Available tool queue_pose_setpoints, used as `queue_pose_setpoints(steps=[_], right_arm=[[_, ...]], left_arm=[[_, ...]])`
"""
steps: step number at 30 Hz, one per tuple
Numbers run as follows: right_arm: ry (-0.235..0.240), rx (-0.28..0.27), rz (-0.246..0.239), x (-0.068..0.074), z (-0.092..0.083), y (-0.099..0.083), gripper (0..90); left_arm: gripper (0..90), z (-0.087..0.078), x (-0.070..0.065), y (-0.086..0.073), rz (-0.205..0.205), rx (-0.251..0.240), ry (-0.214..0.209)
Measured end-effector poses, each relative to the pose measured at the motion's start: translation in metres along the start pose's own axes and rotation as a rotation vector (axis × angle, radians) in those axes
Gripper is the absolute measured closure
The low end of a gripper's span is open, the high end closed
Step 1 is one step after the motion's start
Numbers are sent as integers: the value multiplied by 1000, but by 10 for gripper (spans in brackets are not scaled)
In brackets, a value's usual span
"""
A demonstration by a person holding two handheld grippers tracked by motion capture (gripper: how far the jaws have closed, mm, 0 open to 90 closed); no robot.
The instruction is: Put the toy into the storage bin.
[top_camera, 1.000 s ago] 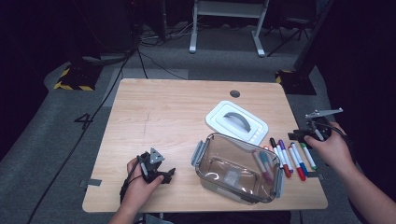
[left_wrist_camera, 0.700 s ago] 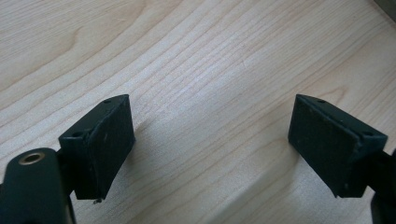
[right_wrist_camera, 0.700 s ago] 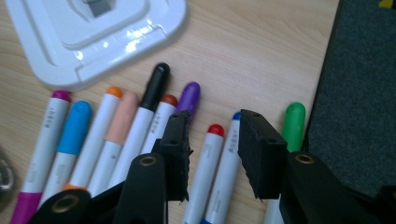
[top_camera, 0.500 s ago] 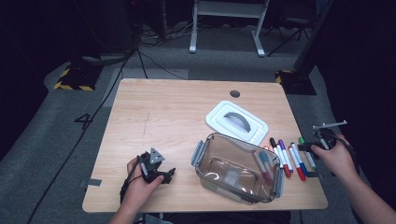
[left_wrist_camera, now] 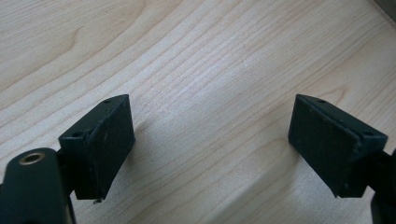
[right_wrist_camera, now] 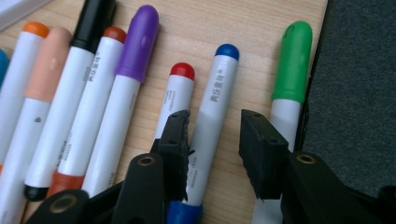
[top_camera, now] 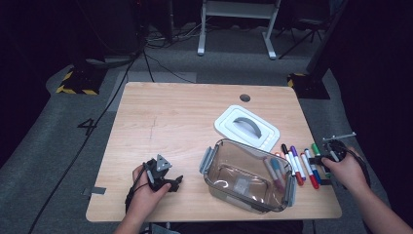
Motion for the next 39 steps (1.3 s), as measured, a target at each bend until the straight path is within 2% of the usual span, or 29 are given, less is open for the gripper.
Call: queue_pose_setpoints(steps=[3, 7, 13, 14, 22, 27, 30, 34, 39], right_arm=[[-18, 22, -2, 0, 6, -4, 655], [-46, 14, -30, 1, 7, -3, 675], [-39, 20, 2, 7, 8, -3, 722], [-41, 20, 6, 8, 8, -2, 761], [-44, 25, 19, 7, 6, -1, 767], [-17, -9, 31, 8, -9, 9, 767], [-6, -31, 23, 10, -17, 15, 768], [30, -66, 8, 20, -32, 25, 768], [77, -109, -20, 40, -56, 41, 768]], left_arm=[[150, 0, 0, 0, 0, 0, 0], [150, 0, 0, 0, 0, 0, 0], [150, 0, 0, 0, 0, 0, 0], [150, 0, 0, 0, 0, 0, 0], [150, 0, 0, 0, 0, 0, 0], [150, 0, 0, 0, 0, 0, 0], [150, 0, 0, 0, 0, 0, 0], [150, 0, 0, 0, 0, 0, 0], [150, 0, 0, 0, 0, 0, 0]])
Point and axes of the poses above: each handheld gripper's, and its own axes: z roughly forward along the jaws, y roughly out of its top, x roughly to its left, the point moved 10 cm from there along z, roughly forward along the jaws, and after that the axes turned 5 degrees about z, right-handed, at the moved point
